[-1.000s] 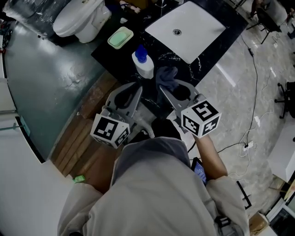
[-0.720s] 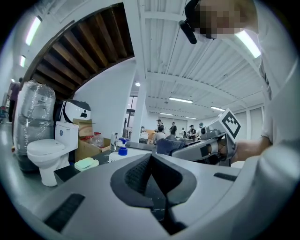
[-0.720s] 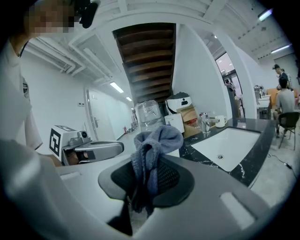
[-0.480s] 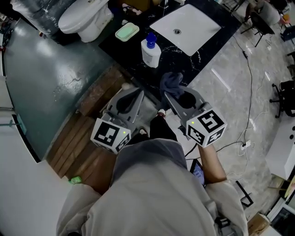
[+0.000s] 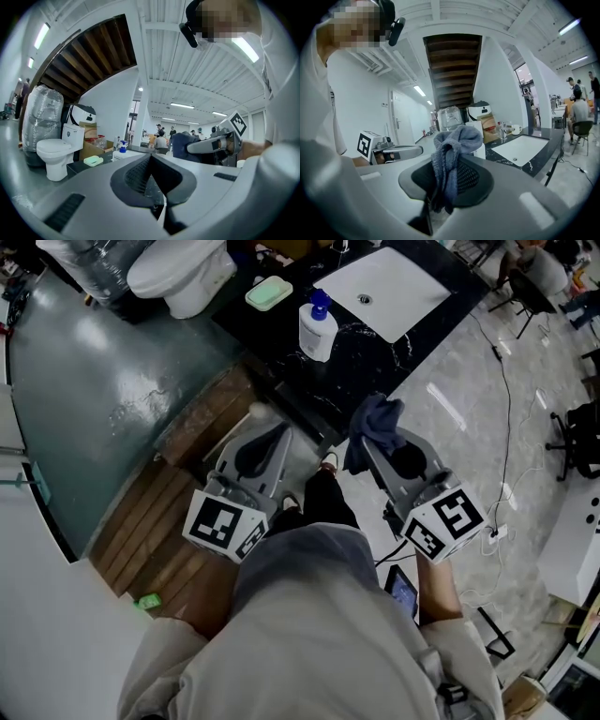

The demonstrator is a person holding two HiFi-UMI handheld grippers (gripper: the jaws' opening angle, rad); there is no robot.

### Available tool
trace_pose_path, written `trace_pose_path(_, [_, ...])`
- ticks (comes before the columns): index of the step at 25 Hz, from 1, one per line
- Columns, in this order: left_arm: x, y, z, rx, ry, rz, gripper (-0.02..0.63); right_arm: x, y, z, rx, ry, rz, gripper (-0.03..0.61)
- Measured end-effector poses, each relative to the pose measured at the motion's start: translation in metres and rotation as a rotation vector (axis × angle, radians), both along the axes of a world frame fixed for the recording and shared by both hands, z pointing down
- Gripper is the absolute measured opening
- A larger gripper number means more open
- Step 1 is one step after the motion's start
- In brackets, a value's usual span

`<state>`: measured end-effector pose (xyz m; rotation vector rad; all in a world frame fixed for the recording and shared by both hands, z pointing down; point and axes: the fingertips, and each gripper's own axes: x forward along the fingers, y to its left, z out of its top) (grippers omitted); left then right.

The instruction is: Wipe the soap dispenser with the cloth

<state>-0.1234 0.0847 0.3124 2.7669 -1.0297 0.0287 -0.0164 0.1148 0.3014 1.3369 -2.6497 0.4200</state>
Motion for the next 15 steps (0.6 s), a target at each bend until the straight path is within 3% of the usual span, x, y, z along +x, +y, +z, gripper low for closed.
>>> trace_pose_path(15, [-0.024, 0.04, -0.024, -0.019, 0.018, 0.0, 0.006, 0.007, 0.042, -0.036, 0.066, -0.064, 0.073, 0.066])
